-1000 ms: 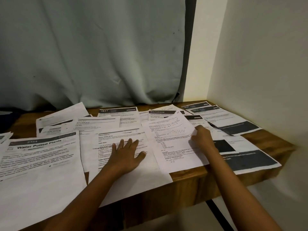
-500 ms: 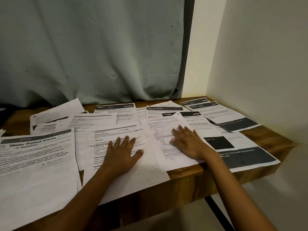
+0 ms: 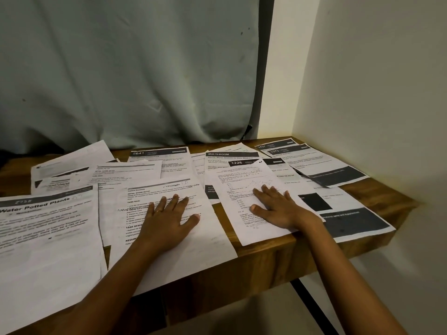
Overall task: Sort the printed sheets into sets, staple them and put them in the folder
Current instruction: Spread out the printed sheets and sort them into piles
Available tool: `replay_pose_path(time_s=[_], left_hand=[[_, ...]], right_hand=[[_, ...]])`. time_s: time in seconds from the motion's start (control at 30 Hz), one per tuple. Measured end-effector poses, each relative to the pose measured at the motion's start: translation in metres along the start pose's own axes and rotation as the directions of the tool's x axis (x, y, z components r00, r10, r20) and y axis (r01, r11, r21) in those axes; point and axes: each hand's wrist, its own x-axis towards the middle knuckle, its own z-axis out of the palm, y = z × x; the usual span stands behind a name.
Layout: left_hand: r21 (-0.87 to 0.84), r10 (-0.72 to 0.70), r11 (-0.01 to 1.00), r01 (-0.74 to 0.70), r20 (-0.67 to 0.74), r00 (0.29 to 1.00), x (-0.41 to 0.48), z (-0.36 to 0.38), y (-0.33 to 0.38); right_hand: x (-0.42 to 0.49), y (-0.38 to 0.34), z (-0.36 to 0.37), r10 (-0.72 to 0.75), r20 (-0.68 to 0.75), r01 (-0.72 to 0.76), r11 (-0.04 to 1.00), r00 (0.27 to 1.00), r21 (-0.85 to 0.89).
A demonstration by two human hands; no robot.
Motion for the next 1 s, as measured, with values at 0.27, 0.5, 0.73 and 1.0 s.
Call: replay_pose_path(time_s=[0.27,0.5,0.73,1.0], left_hand=[[0.004,-0.015,1.000,0.015,0.053,0.998,0.001,-0.003,0.000],[-0.085,0.105,0.991,-0.108,-0.041,0.994,-0.001,-0.016,0.028],[-0.014,0.408,0.913,-0.408,0.076,0.910,-0.001,-0.011,0.081],[-0.007,0.367,0.929,-0.371,0.165,0.916,0.005,0.005,0.088]], right_hand=[[0.001,0.000,0.004,0.002,0.004,-0.002,1.000,1.000,-0.030],[0.006,0.041,-0.036,0.297,-0.407,-0.149,0.922,0.864,0.356],[0.023,0.071,-0.047,0.658,-0.201,-0.614,0.751,0.725,0.243],[0.029,0.072,-0.052,0.703,-0.163,-0.615,0.693,0.693,0.377]])
